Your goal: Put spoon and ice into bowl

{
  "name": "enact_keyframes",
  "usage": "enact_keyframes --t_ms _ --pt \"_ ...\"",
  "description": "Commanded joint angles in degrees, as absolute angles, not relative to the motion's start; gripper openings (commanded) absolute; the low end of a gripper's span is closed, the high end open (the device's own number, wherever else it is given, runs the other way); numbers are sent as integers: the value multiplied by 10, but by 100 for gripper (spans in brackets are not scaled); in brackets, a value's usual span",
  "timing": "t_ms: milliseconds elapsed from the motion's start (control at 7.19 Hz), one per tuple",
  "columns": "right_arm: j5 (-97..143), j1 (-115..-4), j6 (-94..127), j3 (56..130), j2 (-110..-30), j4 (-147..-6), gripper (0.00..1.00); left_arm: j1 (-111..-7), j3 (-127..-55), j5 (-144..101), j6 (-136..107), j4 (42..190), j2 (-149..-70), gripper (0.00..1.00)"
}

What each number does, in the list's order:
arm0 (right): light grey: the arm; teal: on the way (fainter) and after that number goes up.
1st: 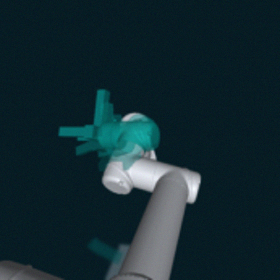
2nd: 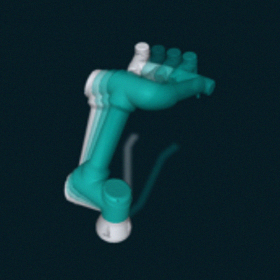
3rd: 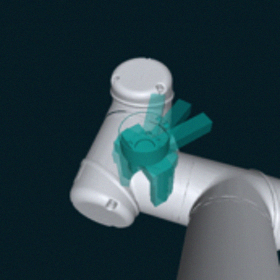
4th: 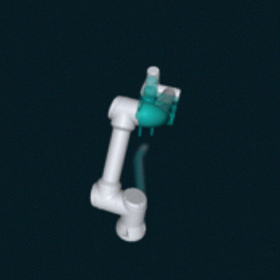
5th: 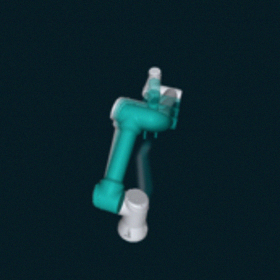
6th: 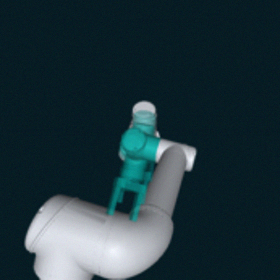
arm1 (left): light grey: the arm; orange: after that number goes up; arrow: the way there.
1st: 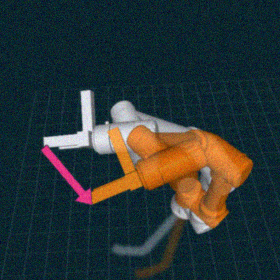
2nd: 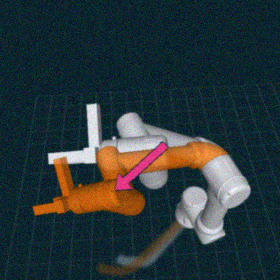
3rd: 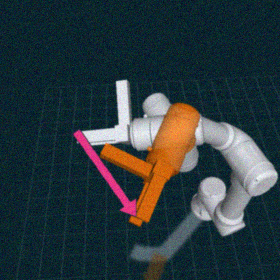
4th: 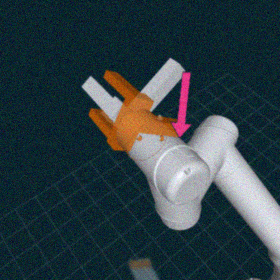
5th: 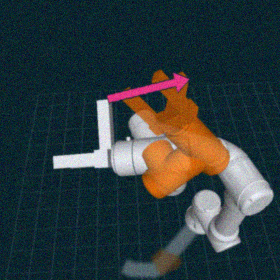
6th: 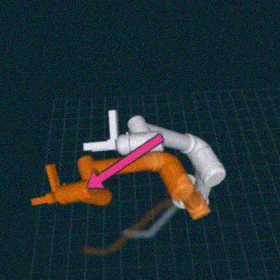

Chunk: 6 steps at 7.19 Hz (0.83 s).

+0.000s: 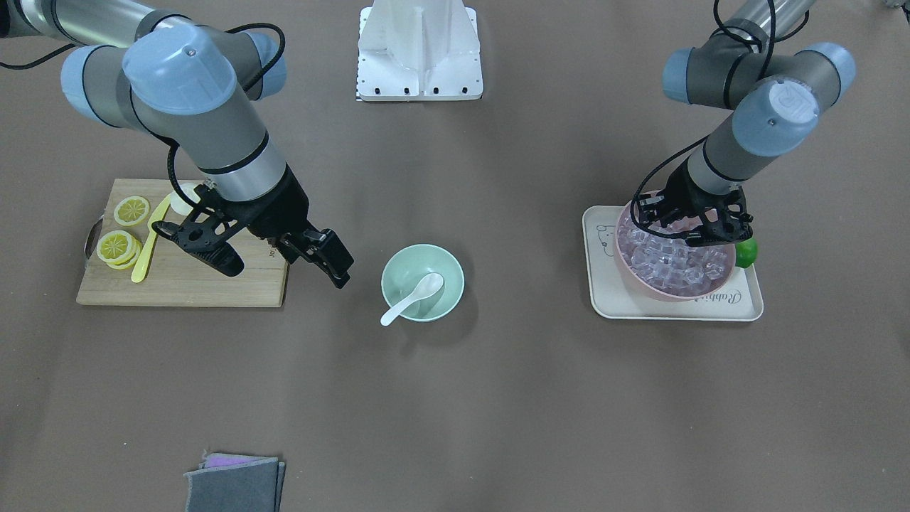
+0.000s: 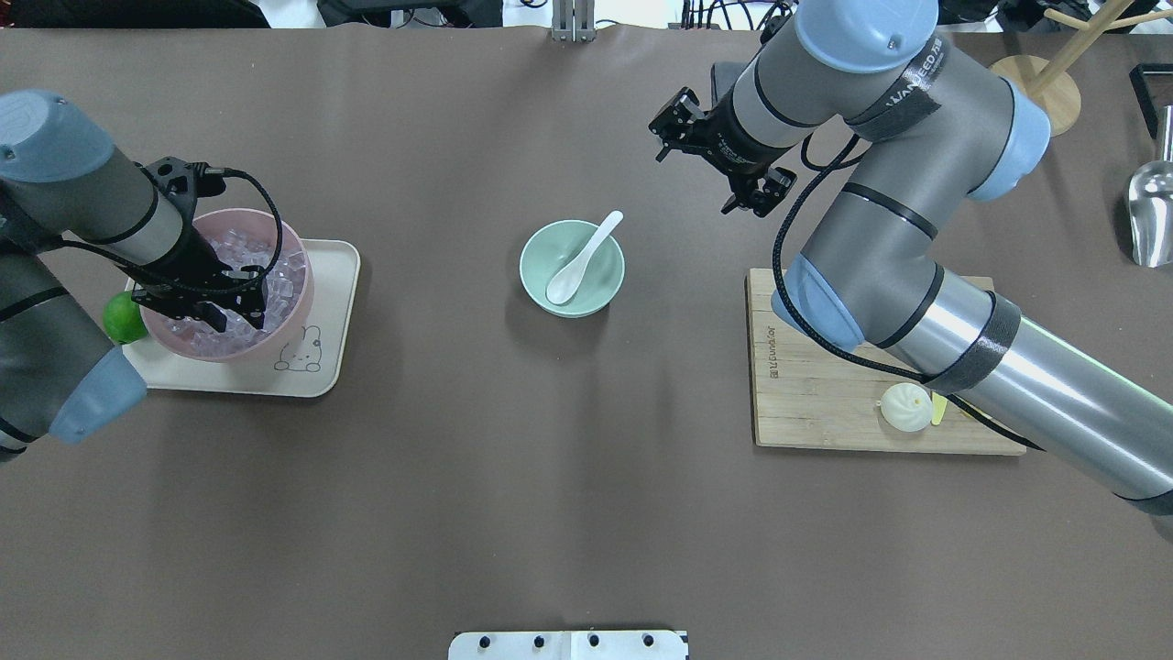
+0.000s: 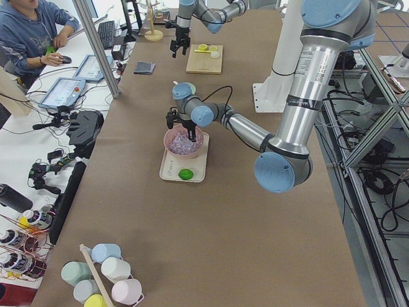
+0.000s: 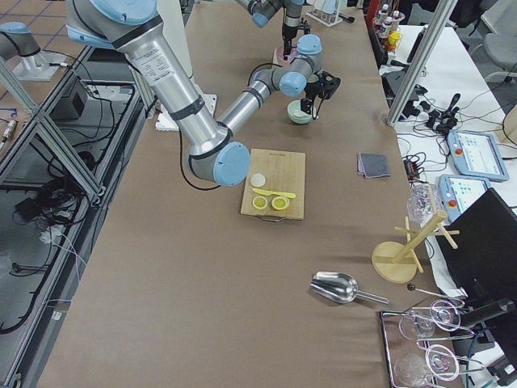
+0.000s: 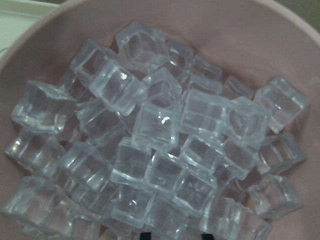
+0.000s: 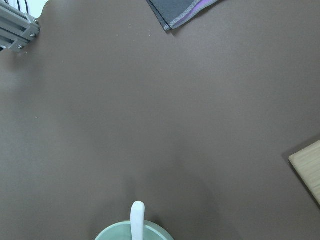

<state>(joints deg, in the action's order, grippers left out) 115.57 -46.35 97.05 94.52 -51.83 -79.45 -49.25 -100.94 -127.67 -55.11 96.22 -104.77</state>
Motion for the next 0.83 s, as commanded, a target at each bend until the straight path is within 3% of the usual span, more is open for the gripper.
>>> enact_keyframes --t_ms 0,695 --pt "1156 -465 971 946 -519 -795 100 -493 -1012 -1275 -575 956 -1048 72" --pt "1156 -465 969 948 -519 -795 100 -498 -997 -1273 -625 956 -1048 70"
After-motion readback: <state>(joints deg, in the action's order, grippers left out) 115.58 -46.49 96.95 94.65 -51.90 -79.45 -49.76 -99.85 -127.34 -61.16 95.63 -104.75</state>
